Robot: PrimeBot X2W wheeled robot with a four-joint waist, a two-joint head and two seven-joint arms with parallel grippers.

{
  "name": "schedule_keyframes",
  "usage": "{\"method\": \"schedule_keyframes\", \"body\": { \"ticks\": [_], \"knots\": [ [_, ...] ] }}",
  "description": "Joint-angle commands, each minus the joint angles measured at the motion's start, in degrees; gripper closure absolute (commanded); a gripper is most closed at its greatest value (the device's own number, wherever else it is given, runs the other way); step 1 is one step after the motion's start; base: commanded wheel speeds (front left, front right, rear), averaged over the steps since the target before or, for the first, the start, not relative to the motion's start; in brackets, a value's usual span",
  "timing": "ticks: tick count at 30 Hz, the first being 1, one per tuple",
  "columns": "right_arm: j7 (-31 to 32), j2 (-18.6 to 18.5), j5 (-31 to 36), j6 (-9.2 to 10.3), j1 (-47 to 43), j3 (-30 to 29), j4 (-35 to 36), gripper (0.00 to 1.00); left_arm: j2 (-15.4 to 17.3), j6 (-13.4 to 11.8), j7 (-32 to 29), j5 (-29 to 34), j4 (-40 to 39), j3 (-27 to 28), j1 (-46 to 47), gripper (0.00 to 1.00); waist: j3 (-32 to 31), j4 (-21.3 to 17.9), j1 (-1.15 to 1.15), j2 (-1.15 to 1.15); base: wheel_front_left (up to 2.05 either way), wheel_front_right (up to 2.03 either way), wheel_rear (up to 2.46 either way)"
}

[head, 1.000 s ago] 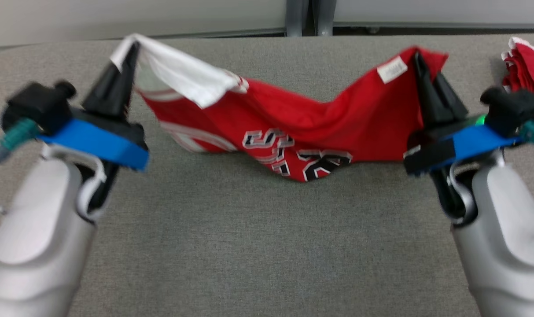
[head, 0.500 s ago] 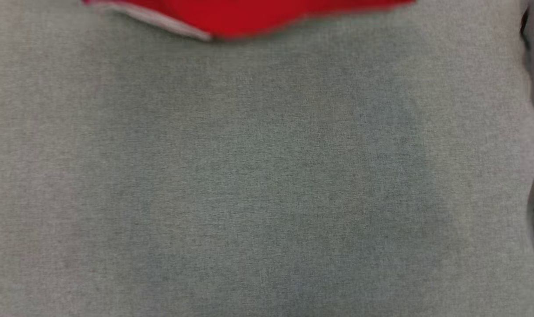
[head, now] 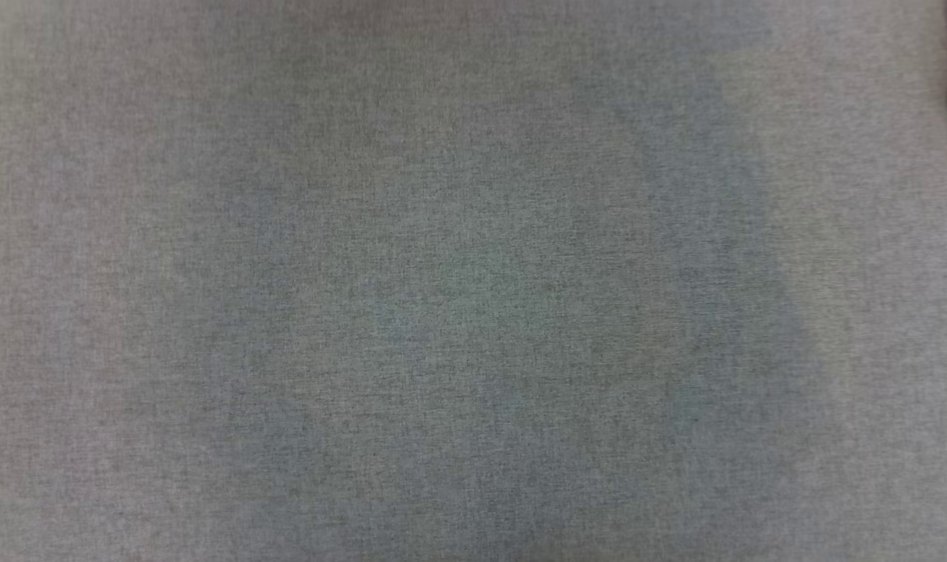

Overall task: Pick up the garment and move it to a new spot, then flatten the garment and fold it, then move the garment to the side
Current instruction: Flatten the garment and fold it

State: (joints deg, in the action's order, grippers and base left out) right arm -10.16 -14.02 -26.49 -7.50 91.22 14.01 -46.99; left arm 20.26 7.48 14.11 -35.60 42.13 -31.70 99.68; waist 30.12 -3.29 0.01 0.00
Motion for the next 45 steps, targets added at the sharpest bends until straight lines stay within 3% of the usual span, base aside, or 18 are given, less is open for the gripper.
{"method": "schedule_keyframes", "body": {
  "ticks": [1,8,15,20,28,35,45],
  "knots": [
    [-0.3,-0.3,-0.5,0.02,-2.0,0.6,-0.4,1.00,0.2,0.0,0.2,-0.5,0.0,-0.1,-2.1,1.00,0.8,0.4,-0.01,0.00,0.00,0.00,0.00],
    [-3.9,-2.9,-5.9,0.02,-16.0,9.1,4.3,1.00,1.4,-0.3,1.2,-3.2,-5.8,1.4,-17.7,1.00,0.4,1.0,-0.01,0.00,0.00,0.00,0.00],
    [-4.9,-7.1,-11.7,0.02,-37.5,13.7,13.1,1.00,0.8,-4.5,1.1,-2.0,-21.0,7.3,-44.0,1.00,-4.4,2.0,-0.01,0.00,0.00,0.00,0.00],
    [-5.0,-9.2,-13.9,0.02,-52.1,13.8,19.8,1.00,0.0,-7.3,1.1,-1.3,-29.6,10.1,-62.5,1.00,-8.0,1.9,-0.01,0.00,0.00,0.00,0.00],
    [-4.8,-10.6,-14.9,0.02,-70.0,13.5,27.7,1.00,-1.8,-9.7,1.1,-1.1,-37.9,12.3,-86.0,1.00,-14.7,1.4,-0.01,0.00,0.00,0.00,0.00],
    [-2.6,-12.4,-14.9,0.02,-83.5,11.6,33.2,1.00,-3.2,-11.7,1.1,-1.5,-42.6,12.8,-100.3,1.00,-20.0,2.1,-0.01,0.00,0.00,0.00,0.00],
    [2.2,-12.6,-12.3,0.02,-98.7,5.4,41.9,1.00,-2.0,-13.8,0.8,-2.4,-46.7,13.0,-112.2,1.00,-23.4,3.3,-0.01,0.00,0.00,0.00,0.00]
  ]
}}
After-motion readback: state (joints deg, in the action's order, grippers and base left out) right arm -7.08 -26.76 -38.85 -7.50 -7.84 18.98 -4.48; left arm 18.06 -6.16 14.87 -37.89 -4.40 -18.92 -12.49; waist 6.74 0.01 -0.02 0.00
